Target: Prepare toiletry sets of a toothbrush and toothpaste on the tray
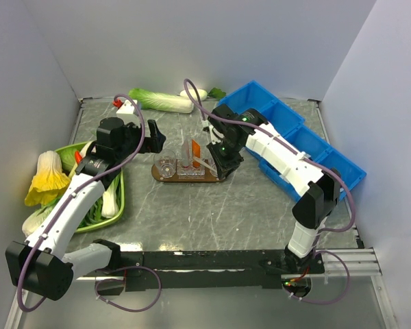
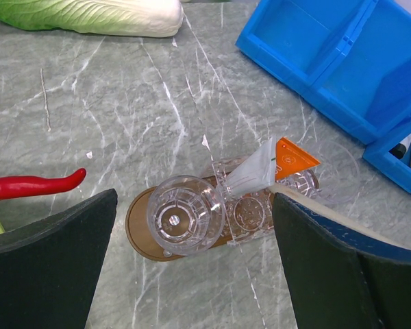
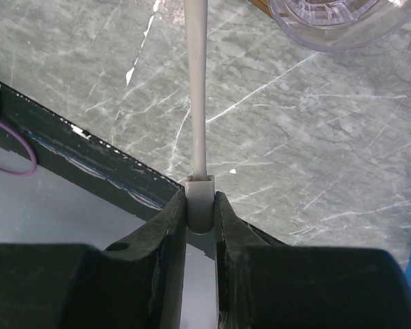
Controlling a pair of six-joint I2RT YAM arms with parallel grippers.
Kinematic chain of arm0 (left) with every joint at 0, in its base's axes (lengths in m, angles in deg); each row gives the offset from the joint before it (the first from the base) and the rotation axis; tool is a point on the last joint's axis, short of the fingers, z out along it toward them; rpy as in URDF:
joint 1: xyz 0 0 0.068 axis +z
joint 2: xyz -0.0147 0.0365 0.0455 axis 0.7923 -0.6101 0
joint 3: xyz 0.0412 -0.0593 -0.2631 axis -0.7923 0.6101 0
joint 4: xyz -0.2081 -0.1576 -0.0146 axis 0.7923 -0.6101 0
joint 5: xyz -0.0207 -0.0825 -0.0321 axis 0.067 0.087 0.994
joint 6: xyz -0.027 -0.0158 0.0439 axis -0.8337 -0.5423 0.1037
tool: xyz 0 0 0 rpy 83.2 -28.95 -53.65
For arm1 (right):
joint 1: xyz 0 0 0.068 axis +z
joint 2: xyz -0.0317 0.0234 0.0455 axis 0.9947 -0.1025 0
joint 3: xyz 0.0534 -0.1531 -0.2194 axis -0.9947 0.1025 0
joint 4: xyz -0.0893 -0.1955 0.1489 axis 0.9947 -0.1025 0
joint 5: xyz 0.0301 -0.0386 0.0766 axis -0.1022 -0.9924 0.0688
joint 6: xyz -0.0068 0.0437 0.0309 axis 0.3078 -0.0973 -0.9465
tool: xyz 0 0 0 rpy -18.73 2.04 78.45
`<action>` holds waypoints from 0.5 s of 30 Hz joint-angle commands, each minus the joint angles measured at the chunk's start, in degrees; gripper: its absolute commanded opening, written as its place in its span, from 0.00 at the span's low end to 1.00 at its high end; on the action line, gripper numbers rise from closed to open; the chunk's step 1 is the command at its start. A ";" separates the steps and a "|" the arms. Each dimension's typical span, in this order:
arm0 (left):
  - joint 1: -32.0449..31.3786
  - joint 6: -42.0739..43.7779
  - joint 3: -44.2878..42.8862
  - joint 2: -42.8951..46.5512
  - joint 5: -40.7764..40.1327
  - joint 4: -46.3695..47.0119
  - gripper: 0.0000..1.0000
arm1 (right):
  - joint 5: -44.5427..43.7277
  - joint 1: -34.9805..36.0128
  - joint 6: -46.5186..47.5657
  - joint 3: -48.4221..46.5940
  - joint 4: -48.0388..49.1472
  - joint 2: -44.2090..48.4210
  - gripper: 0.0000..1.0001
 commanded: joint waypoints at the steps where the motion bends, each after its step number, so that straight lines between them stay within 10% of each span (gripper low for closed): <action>1: -0.11 0.94 -1.91 0.13 -0.49 0.70 0.99 | -0.55 -0.27 -0.48 -2.65 -8.52 1.63 0.00; 15: -0.11 0.67 -1.82 0.49 -0.14 0.79 0.99 | -0.64 0.79 -3.11 -0.89 -10.28 6.64 0.00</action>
